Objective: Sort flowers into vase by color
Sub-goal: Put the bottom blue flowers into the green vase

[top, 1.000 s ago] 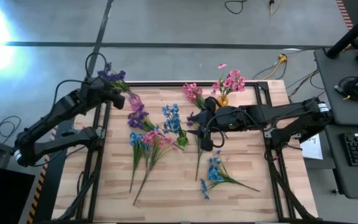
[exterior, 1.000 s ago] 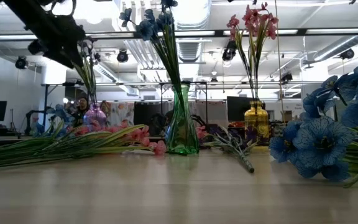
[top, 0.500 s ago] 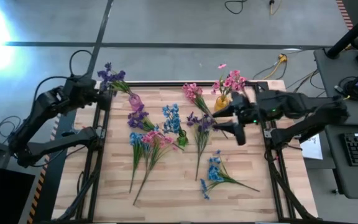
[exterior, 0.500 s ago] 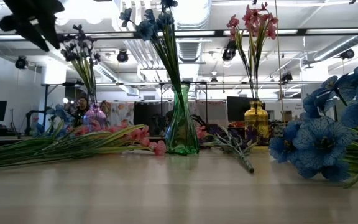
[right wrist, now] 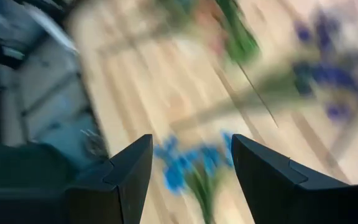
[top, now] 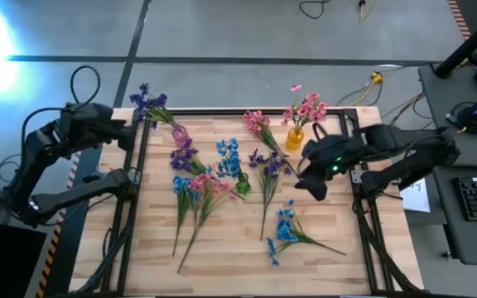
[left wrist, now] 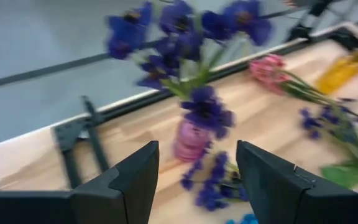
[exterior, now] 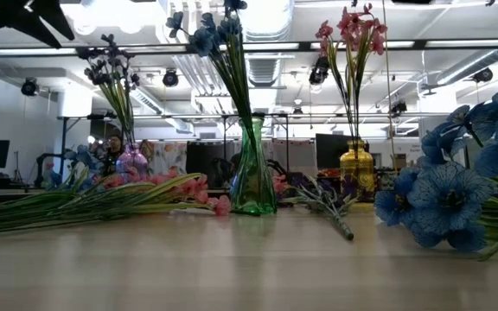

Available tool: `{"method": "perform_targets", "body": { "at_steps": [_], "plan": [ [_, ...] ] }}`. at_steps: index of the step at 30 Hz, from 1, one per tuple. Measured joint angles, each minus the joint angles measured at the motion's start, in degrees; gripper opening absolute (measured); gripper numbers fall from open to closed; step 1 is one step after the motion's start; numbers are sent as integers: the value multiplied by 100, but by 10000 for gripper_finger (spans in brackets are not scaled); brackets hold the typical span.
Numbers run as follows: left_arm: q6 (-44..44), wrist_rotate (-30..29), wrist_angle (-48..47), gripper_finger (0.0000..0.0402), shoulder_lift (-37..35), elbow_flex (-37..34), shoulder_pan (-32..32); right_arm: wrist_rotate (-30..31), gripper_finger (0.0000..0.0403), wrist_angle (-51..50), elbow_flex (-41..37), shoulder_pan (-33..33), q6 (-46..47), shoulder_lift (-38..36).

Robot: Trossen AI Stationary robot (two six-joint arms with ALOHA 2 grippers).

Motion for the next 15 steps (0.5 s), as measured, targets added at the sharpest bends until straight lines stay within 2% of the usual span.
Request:
{"method": "perform_targets", "body": {
  "at_steps": [4,10,15],
  "plan": [
    [55,356,138,201,-207,-274,1,40,210,-700,-40,74,383,301],
    [99,814,238,201,-647,-655,-7,104,210,-810,-49,123,494,646],
    [306,1226,1105,201,-1078,-1061,-9,111,210,-801,-49,145,129,832]
  ]
}}
